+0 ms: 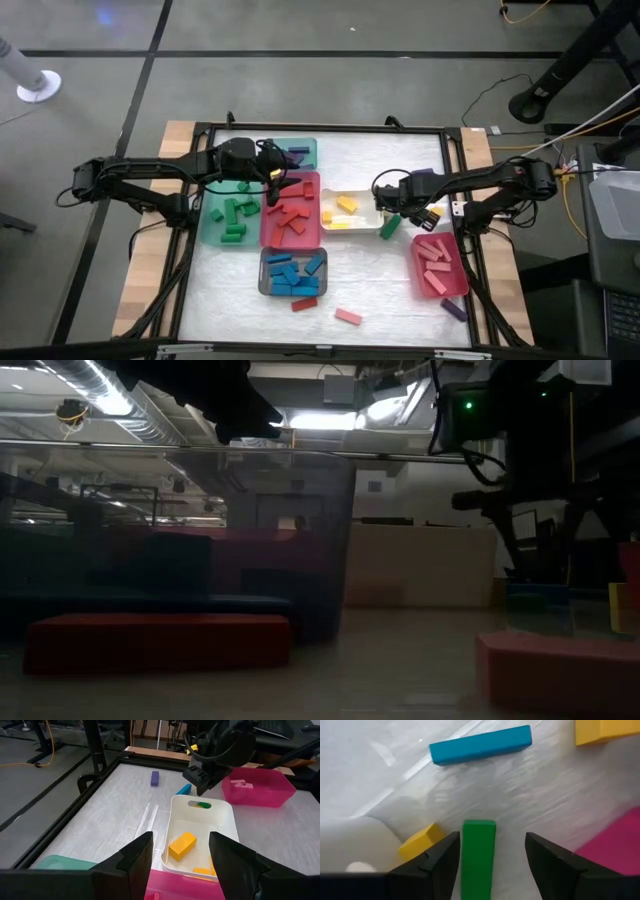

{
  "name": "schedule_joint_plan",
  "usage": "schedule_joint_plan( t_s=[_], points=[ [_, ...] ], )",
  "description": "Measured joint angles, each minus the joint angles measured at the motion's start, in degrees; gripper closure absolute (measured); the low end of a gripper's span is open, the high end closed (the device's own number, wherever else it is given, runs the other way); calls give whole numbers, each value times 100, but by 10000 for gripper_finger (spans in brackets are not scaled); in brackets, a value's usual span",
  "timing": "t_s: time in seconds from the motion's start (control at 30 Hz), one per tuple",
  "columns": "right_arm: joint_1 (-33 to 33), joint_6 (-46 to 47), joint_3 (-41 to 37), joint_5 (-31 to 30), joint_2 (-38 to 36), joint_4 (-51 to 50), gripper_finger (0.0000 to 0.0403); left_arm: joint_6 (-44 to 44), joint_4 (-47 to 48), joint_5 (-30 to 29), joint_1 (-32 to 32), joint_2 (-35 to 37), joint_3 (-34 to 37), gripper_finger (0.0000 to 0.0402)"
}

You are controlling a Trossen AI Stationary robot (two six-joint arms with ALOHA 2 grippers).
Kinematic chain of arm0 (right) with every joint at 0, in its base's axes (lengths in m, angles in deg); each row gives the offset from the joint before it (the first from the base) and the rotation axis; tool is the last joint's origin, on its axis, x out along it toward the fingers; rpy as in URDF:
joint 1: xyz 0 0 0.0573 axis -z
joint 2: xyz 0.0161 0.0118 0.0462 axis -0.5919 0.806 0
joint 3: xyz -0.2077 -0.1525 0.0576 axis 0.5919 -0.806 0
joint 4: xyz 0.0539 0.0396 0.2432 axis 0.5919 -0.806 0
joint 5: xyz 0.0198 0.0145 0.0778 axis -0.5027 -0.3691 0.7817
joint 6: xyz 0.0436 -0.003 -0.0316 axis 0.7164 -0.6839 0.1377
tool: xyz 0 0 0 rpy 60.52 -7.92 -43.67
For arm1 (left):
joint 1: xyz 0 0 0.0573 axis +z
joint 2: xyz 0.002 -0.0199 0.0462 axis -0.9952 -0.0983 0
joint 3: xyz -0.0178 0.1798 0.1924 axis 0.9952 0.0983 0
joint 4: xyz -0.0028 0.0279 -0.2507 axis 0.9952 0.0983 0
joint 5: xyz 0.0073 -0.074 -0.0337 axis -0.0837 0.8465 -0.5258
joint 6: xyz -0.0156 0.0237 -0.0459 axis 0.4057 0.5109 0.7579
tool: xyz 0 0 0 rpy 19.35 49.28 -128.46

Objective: Sort blocks
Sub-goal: Put the green block into the bottom green bin

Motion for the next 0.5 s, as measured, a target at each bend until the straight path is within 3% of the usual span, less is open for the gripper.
schedule_joint_plan(
  t_s=[0.2,0.5],
  points=[
    [2,-181,-1,143,31,-284,180,0,3,0,1,-3,0,219],
    [2,-1423,-3,148,73,-329,188,0,3,0,1,-3,0,219]
  ],
)
